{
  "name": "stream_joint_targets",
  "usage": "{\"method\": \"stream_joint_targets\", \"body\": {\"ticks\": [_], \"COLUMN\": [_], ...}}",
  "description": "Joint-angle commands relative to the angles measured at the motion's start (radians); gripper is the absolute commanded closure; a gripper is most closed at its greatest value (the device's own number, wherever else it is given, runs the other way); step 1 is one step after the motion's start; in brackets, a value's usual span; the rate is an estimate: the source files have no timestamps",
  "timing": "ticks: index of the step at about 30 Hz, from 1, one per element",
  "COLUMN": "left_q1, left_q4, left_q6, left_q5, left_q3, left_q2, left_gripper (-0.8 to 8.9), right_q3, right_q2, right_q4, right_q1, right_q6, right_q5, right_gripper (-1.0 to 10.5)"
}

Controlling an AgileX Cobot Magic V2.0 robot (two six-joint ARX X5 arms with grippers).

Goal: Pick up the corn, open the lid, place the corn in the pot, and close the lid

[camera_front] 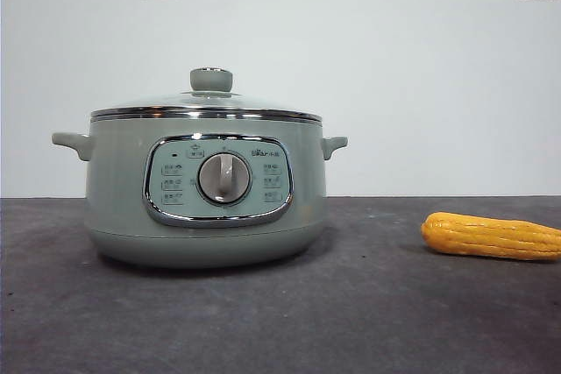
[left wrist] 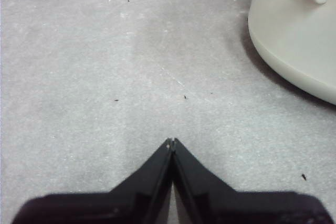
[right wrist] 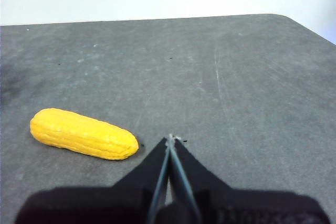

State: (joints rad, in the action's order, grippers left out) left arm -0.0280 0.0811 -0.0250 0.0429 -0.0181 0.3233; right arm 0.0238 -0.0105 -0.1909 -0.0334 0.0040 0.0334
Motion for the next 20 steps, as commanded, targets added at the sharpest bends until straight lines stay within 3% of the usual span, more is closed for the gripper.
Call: {"method": "stream_joint_targets", "body": {"ticks": [1,14,20], "left_q1": [0.003,0.003,0.003], "left_q4": [-0.008,-0.008,-0.017], "left_q6": [0.006,0.006,0.007], "left_q5": [0.002,0.002,0.002], "left_q3": [0.01,0.01,0.01], "left_q2": [0.0,0.0,0.0], "left_gripper": [8.17,8.17,8.17], "right_q3": [-0.009,-0.009,-0.009], "right_q2": [0.002,0.002,0.002], "right_q4": [0.005,0.004,0.004], "right_q1": [0.0,0.0,0.0], "right_q6": [0.011,0.032,0.158], "right_q5": [0.0,-0.004,-0.007], "right_gripper": [9.5,9.5,9.5]}}
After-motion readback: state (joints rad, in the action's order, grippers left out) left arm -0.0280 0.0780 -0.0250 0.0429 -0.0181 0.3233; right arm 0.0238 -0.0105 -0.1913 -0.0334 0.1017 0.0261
